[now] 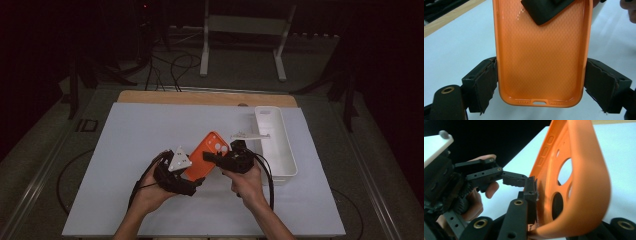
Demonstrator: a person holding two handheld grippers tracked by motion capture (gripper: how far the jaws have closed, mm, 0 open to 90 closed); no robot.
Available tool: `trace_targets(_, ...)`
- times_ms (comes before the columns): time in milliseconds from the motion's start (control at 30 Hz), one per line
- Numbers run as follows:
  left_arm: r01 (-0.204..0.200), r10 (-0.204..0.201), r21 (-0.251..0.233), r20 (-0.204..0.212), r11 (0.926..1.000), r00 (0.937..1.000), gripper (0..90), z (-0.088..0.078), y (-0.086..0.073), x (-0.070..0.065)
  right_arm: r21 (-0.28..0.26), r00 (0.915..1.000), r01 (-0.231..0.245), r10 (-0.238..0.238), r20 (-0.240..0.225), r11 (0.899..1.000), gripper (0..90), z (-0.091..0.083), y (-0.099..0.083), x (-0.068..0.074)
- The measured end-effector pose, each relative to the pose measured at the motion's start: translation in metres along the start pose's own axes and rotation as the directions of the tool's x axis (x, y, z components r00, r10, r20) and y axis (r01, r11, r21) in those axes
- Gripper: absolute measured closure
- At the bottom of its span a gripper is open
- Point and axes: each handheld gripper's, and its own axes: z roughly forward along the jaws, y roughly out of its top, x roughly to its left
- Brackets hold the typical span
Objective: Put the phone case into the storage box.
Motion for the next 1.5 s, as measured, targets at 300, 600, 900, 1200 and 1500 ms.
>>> trace_targets(300,-0.006,0.006,0.001,-0.036,1.0000,0.9993,22.0,0.005,0.000,-0.002,-0.020,0.9998,-0.013,0.013,0.018,1.000,85.9,0.002,0.000,0.005)
trace_targets(600,0.031,-0.032,-0.023,-0.037,0.9993,0.9988,13.9,0.000,0.000,0.003,-0.016,0.9994,0.019,-0.019,0.029,1.000,86.2,0.000,0.000,0.006)
trace_targets(900,0.079,-0.078,-0.048,0.017,0.9957,0.9968,5.0,-0.006,-0.004,0.014,-0.004,0.9983,0.059,-0.059,0.006,0.998,85.8,-0.007,0.003,0.002)
trace_targets(1200,0.111,-0.101,-0.095,0.107,0.9892,0.9891,5.0,-0.007,-0.009,0.021,0.028,0.9864,0.158,-0.157,-0.049,0.987,85.4,-0.011,0.005,0.010)
trace_targets(1500,0.109,-0.084,-0.127,0.193,0.9858,0.9777,5.0,-0.010,-0.010,0.022,0.023,0.9658,0.241,-0.237,-0.105,0.970,85.4,-0.016,0.007,0.014)
